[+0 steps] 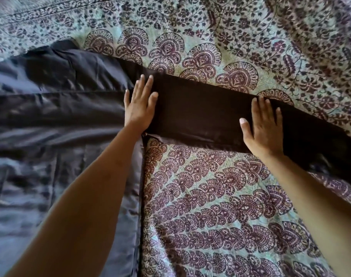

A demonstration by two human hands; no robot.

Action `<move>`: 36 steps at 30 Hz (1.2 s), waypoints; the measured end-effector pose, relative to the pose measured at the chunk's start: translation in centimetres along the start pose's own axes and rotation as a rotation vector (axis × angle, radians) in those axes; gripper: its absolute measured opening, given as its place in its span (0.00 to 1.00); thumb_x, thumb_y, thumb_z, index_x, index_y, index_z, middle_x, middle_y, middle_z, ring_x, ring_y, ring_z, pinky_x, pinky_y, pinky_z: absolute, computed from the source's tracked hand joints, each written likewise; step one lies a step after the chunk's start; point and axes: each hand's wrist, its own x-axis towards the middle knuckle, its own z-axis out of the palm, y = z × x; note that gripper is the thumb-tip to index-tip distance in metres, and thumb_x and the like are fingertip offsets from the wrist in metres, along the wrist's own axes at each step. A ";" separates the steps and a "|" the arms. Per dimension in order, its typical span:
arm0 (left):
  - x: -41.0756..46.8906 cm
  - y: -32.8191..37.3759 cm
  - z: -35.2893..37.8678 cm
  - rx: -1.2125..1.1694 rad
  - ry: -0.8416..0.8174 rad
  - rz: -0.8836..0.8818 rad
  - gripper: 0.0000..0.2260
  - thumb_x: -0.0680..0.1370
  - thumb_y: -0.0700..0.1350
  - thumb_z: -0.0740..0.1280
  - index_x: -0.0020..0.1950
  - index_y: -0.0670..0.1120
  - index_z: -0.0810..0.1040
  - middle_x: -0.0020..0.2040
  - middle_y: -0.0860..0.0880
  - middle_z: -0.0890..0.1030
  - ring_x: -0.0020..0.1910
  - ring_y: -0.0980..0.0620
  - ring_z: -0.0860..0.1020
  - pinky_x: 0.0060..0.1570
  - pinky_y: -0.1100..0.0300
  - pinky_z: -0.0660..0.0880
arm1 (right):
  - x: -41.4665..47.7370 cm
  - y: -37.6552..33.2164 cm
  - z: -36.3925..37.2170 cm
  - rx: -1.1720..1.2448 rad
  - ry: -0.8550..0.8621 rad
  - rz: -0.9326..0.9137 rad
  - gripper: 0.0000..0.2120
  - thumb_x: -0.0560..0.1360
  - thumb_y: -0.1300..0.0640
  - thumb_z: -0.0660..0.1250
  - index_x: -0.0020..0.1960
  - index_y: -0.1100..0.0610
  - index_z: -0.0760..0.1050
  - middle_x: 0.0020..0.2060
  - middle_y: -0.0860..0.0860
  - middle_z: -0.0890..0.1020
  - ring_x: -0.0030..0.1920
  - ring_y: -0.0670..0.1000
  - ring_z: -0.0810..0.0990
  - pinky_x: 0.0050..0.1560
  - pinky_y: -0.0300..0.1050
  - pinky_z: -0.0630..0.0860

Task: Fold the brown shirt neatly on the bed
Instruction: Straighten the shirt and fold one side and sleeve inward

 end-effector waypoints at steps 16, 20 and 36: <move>-0.7 -1.5 1.5 0.251 0.029 -0.013 0.27 0.79 0.57 0.47 0.77 0.51 0.51 0.78 0.50 0.52 0.76 0.51 0.49 0.73 0.50 0.43 | 3.6 -10.6 2.6 -0.022 -0.054 -0.194 0.30 0.78 0.46 0.41 0.76 0.60 0.49 0.76 0.55 0.53 0.75 0.52 0.50 0.74 0.49 0.44; -0.9 -1.4 1.5 0.259 0.001 -0.012 0.28 0.78 0.58 0.45 0.77 0.51 0.51 0.78 0.50 0.52 0.76 0.50 0.49 0.73 0.50 0.43 | 2.1 -3.6 1.1 -0.036 -0.020 0.001 0.32 0.76 0.44 0.38 0.76 0.59 0.49 0.76 0.55 0.52 0.76 0.51 0.49 0.74 0.49 0.44; -7.9 23.1 11.9 0.147 -0.136 0.138 0.27 0.81 0.54 0.48 0.77 0.46 0.48 0.78 0.48 0.48 0.77 0.51 0.46 0.73 0.48 0.39 | -3.2 7.1 -1.2 -0.017 0.033 0.168 0.34 0.75 0.45 0.35 0.75 0.62 0.50 0.75 0.57 0.53 0.76 0.53 0.50 0.73 0.50 0.43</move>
